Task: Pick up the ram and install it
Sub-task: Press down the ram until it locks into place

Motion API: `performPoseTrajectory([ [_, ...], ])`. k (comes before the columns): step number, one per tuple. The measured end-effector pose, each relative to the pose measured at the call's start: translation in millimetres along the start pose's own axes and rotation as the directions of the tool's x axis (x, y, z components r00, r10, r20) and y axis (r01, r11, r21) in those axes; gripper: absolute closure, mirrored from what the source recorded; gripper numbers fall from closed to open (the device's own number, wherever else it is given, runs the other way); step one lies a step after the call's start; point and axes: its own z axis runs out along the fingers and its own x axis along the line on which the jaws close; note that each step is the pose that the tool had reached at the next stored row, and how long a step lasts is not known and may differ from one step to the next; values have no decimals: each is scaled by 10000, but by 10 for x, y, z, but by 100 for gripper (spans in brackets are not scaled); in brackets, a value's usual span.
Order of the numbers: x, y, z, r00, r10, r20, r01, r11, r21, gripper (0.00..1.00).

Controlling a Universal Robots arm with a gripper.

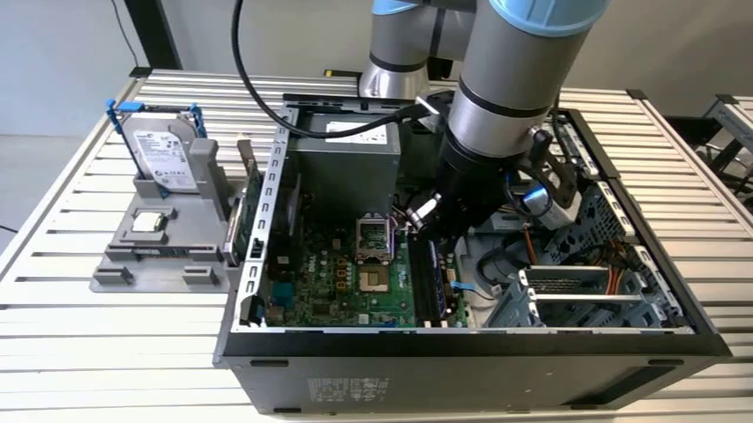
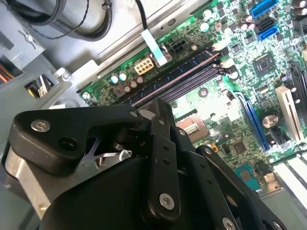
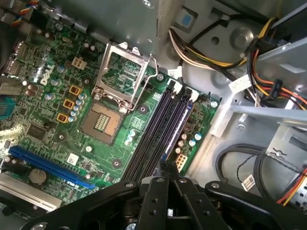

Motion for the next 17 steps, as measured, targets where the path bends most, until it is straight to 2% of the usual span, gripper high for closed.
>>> performPoseTrajectory([
  [5,0,0,1,9977,-681,18,681,9977,-74,100],
  [7,0,1,1,9952,-978,20,979,9952,-88,100],
  [10,0,0,0,9895,-1442,17,1442,9895,-100,100],
  [13,0,0,0,9808,-1952,11,1952,9807,-106,100],
  [17,0,0,1,9640,-2658,0,2658,9640,-112,100],
])
